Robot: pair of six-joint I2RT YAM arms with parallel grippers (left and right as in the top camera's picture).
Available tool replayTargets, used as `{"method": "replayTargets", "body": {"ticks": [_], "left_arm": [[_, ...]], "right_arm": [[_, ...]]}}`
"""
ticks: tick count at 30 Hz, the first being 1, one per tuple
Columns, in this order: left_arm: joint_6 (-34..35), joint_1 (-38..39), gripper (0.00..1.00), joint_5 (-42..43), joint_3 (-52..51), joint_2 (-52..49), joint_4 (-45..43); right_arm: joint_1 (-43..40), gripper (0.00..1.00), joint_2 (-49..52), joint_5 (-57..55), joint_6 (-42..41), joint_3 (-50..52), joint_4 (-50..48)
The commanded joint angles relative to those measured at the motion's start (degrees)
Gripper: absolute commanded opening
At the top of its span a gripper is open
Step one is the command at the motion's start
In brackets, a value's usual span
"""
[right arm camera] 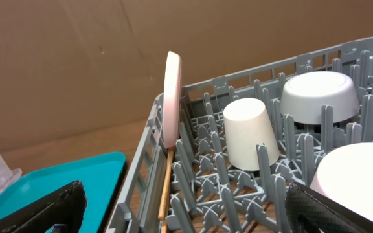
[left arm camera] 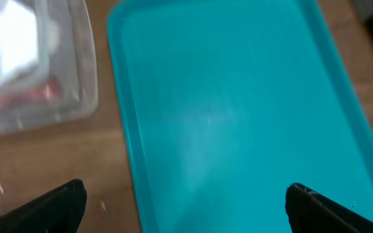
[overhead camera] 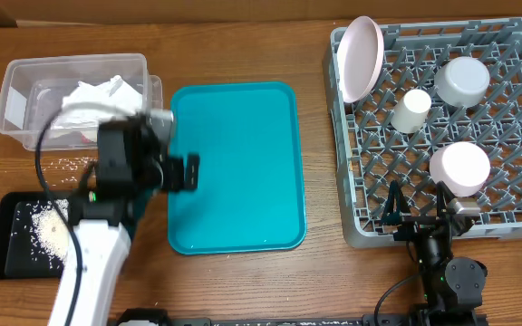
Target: Sort waste into correct bins and load items into the dishwasher
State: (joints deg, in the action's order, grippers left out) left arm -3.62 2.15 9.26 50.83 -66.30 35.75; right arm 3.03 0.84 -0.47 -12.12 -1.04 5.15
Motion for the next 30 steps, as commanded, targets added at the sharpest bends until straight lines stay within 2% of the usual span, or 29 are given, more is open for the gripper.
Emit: {"method": "replayTargets", "body": {"ticks": [1,8,14,20,25,30], "left_arm": [[-1.62,-0.26,1.0,0.59,-7.32,9.18,-1.01],[-5.16,-0.26,1.0,-2.86,-17.79,21.27,-5.22],[-6.21,-0.26,1.0,-2.56,-30.25,28.5,-20.31],[-6.27,-0.26,1.0,-2.6,-38.05,34.93,-27.1],[-6.21,-0.28,1.0,-5.79,-42.05,40.72,-32.35],[0.13,-0.31,1.0,-11.37,-46.84,44.94,-37.9]], "right_arm": [[-0.26,1.0,-0.68,-0.46,0.17,0.57,-0.35],[-0.26,1.0,-0.68,-0.46,0.2,0.57,-0.35],[-0.26,1.0,-0.68,-0.46,0.2,0.57,-0.35],[-0.26,1.0,-0.68,-0.46,0.2,0.57,-0.35],[-0.26,1.0,-0.68,-0.46,0.2,0.57,-0.35],[-0.26,1.0,-0.68,-0.46,0.17,0.57,-0.35]]}}
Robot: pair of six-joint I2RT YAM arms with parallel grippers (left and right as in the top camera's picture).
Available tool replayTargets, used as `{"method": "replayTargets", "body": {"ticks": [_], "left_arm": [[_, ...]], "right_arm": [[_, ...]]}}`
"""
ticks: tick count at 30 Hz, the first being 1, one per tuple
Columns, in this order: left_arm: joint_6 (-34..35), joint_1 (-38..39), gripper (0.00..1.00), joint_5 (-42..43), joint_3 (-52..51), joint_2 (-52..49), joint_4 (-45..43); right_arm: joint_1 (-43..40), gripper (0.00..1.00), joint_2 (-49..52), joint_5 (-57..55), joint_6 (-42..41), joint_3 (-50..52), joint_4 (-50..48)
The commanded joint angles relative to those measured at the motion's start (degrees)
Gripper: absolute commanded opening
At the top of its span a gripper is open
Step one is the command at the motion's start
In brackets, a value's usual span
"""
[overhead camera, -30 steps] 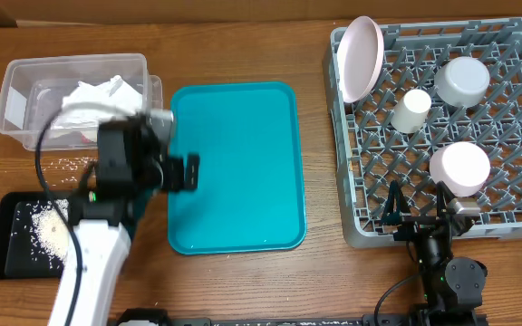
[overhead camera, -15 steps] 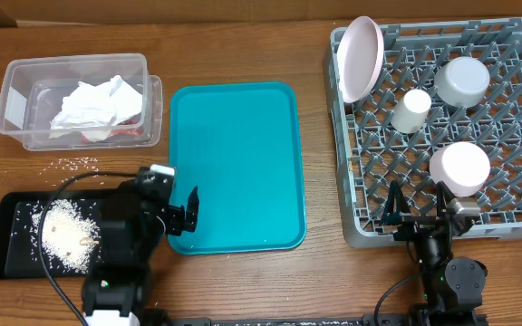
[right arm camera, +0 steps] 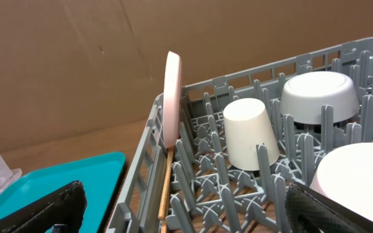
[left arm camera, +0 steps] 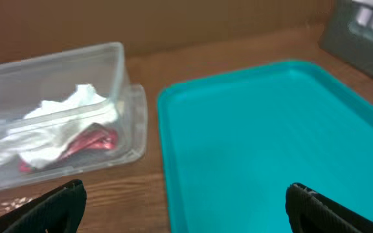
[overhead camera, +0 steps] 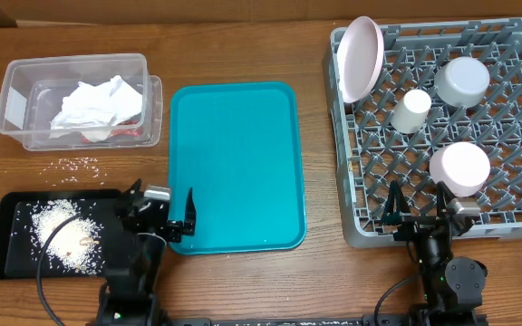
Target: Sort waste into correct bins and load items into the dishwasher
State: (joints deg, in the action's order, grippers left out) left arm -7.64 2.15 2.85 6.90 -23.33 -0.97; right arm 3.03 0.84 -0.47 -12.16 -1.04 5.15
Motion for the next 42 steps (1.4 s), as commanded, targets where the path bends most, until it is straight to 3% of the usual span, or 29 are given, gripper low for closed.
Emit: {"method": "replayTargets", "body": {"ticks": [1,4,13,26,42], "left_arm": [[5.03,-0.31,1.0,-5.9,-4.07,2.84,-1.92],[5.11,-0.35,1.0,-6.23,-6.69,5.55,-3.04],[5.09,-4.74,1.0,-6.21,-6.62,11.8,4.96],[5.03,-5.88,1.0,-6.01,-6.62,23.3,5.14],[5.49,-5.84,1.0,-4.68,-6.62,23.15,5.27]], "right_arm": [[-0.26,1.0,-0.68,-0.46,0.22,0.57,-0.35],[-0.26,1.0,-0.68,-0.46,0.24,0.57,-0.35],[-0.26,1.0,-0.68,-0.46,0.22,0.57,-0.35],[-0.26,1.0,-0.68,-0.46,0.22,0.57,-0.35],[-0.26,1.0,-0.68,-0.46,0.24,0.57,-0.35]]}}
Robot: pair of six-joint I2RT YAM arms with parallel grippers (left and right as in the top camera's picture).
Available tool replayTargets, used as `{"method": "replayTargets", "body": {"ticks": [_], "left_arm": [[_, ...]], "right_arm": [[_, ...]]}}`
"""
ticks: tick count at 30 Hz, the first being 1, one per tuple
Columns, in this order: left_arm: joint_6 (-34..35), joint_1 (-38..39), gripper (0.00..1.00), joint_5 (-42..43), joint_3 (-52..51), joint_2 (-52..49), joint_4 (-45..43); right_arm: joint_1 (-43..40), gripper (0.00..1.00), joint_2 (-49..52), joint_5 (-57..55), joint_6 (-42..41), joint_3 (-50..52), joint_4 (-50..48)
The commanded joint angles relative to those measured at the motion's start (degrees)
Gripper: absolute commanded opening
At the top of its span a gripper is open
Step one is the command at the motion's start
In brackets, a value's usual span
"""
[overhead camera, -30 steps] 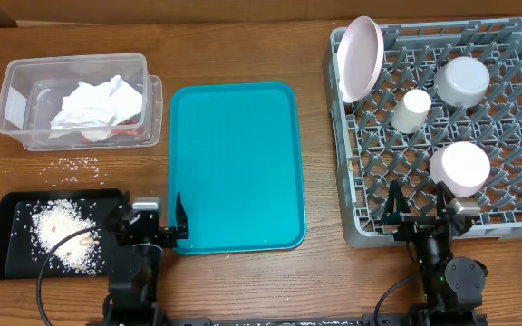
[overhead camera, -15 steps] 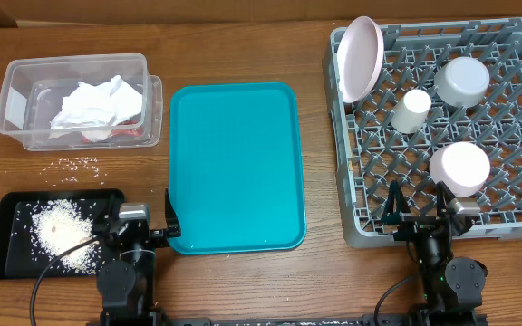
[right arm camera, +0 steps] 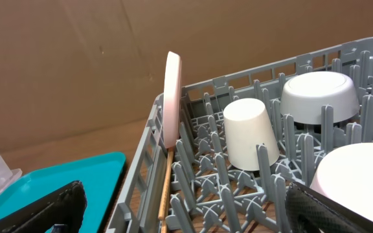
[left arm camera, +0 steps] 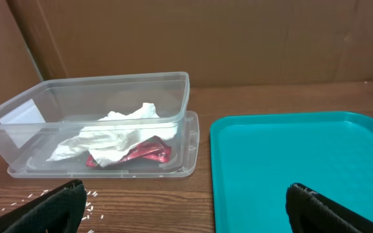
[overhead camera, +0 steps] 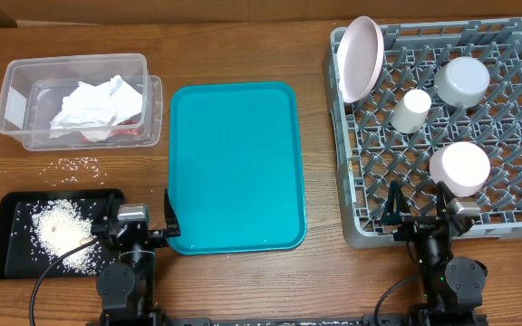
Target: Sort waste into correct bins and load items into the dishwasher
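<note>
The teal tray (overhead camera: 234, 163) lies bare in the middle of the table. At its front left corner my left gripper (overhead camera: 143, 225) sits low and open, holding nothing; its wrist view (left arm camera: 186, 204) looks level at the clear bin (left arm camera: 109, 97) with crumpled white paper (left arm camera: 112, 133) and a red wrapper (left arm camera: 147, 152). The grey dish rack (overhead camera: 344, 181) holds a pink plate (overhead camera: 361, 59), a white cup (overhead camera: 412, 110), a grey bowl (overhead camera: 462, 80) and a white bowl (overhead camera: 460, 166). My right gripper (overhead camera: 417, 213) rests open at the rack's front edge.
A black tray (overhead camera: 7, 263) with rice stands at the front left. Loose rice grains (overhead camera: 75, 164) lie on the wood between it and the bin. A wooden chopstick (right arm camera: 166, 188) leans inside the rack's left wall below the plate (right arm camera: 171, 97).
My left gripper has drawn back a little toward the table's front and levelled out, so its camera now faces the bin from the side. The right arm has not moved.
At first my left gripper hung open above the tray's left edge, near the bin. Then it was down at the tray's front left corner, still open. Now it sits lower and further back there. The right gripper stayed open at the rack throughout.
</note>
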State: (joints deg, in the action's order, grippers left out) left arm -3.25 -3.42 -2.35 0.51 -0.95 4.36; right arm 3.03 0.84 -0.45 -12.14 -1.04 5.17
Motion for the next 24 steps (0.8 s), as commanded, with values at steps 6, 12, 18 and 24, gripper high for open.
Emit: {"method": "replayTargets", "body": {"ticks": [6,12,18,24], "left_arm": [[1.14,-0.26,1.0,2.19,-0.24,0.74,0.04],[1.09,-0.28,1.0,2.14,-0.24,0.74,0.04],[1.09,-0.28,1.0,2.14,-0.24,0.74,0.04],[1.09,-0.28,1.0,2.14,-0.24,0.74,0.04]], "right_arm": [[-0.26,1.0,-0.68,-0.48,0.2,0.57,-0.37],[-0.26,1.0,-0.68,-0.48,0.2,0.57,-0.37],[-0.26,1.0,-0.68,-0.48,0.22,0.57,-0.37],[-0.26,1.0,-0.68,-0.48,0.2,0.57,-0.37]]}}
